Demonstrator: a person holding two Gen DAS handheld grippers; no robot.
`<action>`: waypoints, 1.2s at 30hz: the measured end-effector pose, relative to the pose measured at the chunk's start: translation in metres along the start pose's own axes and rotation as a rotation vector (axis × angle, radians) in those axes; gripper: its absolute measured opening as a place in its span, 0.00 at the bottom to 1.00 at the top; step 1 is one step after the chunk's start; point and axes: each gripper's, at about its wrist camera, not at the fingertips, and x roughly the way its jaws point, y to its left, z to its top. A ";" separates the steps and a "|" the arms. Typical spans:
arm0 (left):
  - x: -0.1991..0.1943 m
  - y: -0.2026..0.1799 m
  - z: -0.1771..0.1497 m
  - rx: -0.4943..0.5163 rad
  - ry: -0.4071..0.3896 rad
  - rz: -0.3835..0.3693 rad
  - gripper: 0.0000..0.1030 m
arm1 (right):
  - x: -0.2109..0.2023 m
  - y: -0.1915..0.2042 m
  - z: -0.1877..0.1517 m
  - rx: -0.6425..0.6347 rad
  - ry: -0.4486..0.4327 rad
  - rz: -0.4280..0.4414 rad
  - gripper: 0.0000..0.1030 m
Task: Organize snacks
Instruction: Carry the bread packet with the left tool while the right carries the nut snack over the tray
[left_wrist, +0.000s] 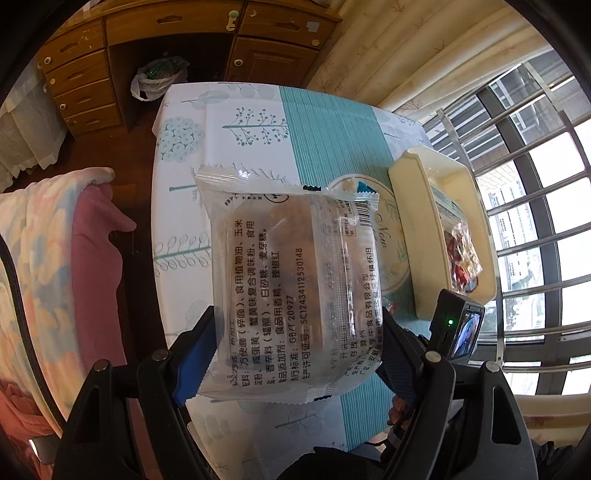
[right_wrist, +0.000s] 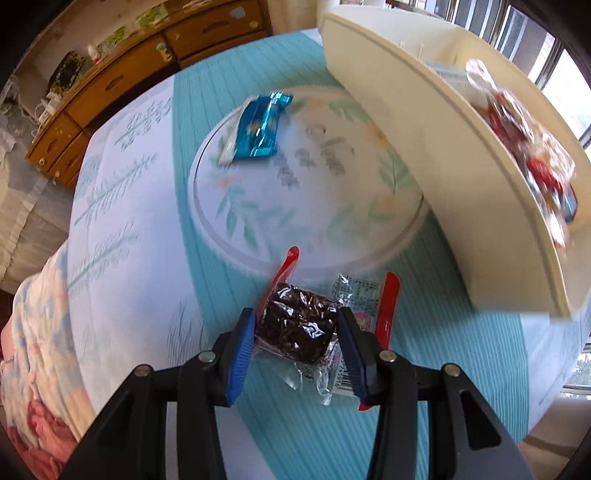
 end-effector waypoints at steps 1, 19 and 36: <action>0.000 -0.001 -0.004 0.002 -0.001 -0.003 0.77 | -0.004 0.002 -0.005 -0.012 0.004 0.005 0.43; -0.046 -0.068 -0.082 0.036 -0.233 -0.055 0.77 | -0.115 0.005 -0.031 -0.332 -0.258 0.205 0.44; -0.043 -0.196 -0.076 0.037 -0.484 -0.115 0.77 | -0.183 -0.109 0.018 -0.430 -0.513 0.253 0.44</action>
